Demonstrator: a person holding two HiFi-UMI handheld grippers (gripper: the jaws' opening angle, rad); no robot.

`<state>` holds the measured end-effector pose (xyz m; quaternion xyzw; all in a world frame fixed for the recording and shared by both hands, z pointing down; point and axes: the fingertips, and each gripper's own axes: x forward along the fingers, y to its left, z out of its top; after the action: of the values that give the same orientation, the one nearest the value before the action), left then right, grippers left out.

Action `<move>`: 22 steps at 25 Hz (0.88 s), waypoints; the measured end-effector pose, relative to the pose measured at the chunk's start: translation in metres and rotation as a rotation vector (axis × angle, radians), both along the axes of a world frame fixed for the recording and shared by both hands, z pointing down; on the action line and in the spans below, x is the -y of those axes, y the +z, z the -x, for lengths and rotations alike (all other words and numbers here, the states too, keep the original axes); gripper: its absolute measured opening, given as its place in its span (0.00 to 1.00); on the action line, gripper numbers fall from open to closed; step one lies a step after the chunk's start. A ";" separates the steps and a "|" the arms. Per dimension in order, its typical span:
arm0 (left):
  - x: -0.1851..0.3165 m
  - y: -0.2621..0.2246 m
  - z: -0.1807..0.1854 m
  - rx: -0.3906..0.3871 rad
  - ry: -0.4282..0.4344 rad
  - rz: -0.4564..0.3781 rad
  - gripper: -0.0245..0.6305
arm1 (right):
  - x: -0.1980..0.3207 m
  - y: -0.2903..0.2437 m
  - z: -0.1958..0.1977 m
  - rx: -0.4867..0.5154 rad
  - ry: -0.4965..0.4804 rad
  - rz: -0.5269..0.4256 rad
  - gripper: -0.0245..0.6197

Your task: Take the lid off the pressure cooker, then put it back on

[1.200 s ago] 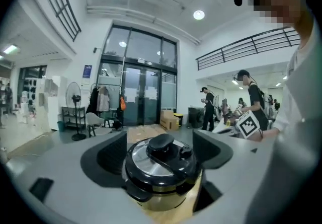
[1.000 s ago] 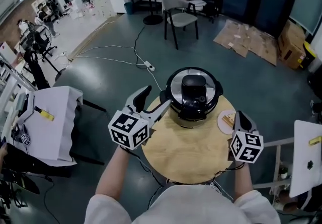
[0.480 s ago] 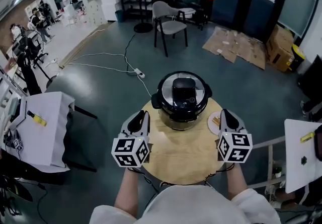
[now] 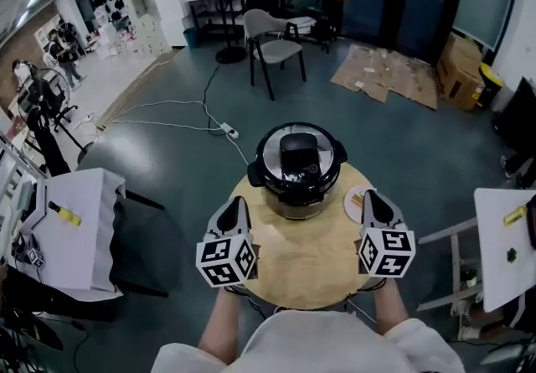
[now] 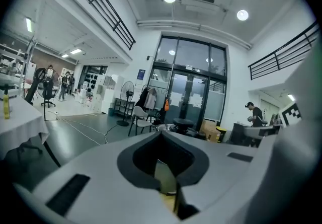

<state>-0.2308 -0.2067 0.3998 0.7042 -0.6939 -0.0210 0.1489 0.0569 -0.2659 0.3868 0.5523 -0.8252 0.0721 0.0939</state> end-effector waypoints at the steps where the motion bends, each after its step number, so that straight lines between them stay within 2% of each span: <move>1: 0.001 0.001 -0.001 0.000 0.002 0.007 0.03 | -0.001 0.001 -0.001 0.001 -0.001 0.000 0.04; 11: 0.012 0.001 -0.003 0.099 0.030 0.020 0.03 | 0.000 0.008 0.001 0.000 0.007 0.023 0.04; 22: 0.022 0.005 -0.007 0.104 0.047 0.027 0.03 | 0.005 0.003 -0.001 -0.011 0.009 0.017 0.04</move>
<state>-0.2241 -0.2285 0.4050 0.7185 -0.6840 0.0289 0.1226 0.0583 -0.2708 0.3903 0.5557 -0.8214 0.0765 0.1029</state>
